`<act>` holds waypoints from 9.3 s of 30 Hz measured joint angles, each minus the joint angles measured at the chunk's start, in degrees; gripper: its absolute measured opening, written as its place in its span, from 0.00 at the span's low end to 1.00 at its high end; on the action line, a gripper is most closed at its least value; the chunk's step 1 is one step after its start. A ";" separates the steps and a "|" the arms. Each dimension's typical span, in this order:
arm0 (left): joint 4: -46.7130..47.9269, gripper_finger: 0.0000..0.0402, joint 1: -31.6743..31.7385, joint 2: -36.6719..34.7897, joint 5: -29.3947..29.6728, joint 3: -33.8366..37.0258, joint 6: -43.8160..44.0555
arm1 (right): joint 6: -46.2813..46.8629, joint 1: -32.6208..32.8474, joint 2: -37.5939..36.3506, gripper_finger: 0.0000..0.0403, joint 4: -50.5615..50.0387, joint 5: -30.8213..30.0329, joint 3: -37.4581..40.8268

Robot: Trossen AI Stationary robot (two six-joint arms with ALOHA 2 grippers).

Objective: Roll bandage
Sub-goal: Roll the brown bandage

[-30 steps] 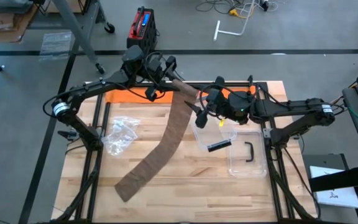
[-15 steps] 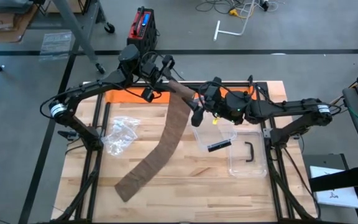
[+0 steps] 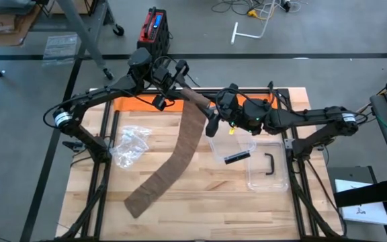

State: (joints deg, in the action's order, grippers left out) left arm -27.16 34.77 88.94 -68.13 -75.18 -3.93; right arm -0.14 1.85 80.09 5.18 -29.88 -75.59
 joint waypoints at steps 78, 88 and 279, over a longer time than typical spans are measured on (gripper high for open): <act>0.65 0.67 4.46 -3.80 10.34 4.61 9.38 | -8.36 -2.27 -1.65 0.28 3.67 1.83 0.89; 0.46 0.61 0.31 -3.45 10.54 4.68 6.77 | -7.82 -2.27 -1.65 0.27 2.90 2.06 0.87; 2.95 0.00 -7.63 -8.10 23.73 7.48 -3.42 | 14.20 -2.54 -3.05 0.23 -5.54 25.74 0.85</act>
State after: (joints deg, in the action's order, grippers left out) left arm -24.22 27.14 80.84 -44.39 -67.70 -7.35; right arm 14.06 -0.69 77.03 -0.36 -4.14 -74.74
